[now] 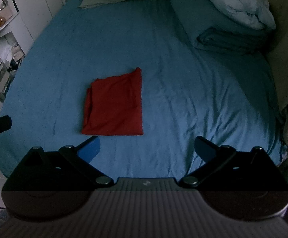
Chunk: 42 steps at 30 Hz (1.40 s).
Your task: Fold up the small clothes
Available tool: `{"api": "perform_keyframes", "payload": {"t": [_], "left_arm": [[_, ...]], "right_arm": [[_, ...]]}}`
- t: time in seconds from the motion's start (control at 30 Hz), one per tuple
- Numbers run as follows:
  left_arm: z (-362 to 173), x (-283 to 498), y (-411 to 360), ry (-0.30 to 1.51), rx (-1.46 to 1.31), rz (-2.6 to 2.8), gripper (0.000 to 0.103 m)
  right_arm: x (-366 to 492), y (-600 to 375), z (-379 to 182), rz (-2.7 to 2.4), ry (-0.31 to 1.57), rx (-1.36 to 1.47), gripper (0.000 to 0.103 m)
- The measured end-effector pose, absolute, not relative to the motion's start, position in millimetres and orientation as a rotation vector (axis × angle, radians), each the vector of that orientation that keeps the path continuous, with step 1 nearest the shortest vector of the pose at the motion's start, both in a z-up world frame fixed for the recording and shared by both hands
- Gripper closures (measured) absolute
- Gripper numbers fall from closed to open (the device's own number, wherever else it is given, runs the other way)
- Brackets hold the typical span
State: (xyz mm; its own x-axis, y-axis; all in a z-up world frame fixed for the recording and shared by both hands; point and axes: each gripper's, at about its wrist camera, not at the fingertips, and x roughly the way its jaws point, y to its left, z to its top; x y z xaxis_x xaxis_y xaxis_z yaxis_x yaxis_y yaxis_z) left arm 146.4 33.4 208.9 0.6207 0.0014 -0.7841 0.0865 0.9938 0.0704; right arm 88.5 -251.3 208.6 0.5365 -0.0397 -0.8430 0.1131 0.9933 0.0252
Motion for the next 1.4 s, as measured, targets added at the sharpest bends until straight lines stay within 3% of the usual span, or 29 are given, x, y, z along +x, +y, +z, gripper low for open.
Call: {"api": "perform_keyframes", "payload": {"t": [1.4], "left_arm": [[213.8,143.4,49.2,0.86,0.143,-0.063,0.0]], "right_arm": [[82.9,-249.1,205.3,-0.108,1.008,0.08,0.0]]}}
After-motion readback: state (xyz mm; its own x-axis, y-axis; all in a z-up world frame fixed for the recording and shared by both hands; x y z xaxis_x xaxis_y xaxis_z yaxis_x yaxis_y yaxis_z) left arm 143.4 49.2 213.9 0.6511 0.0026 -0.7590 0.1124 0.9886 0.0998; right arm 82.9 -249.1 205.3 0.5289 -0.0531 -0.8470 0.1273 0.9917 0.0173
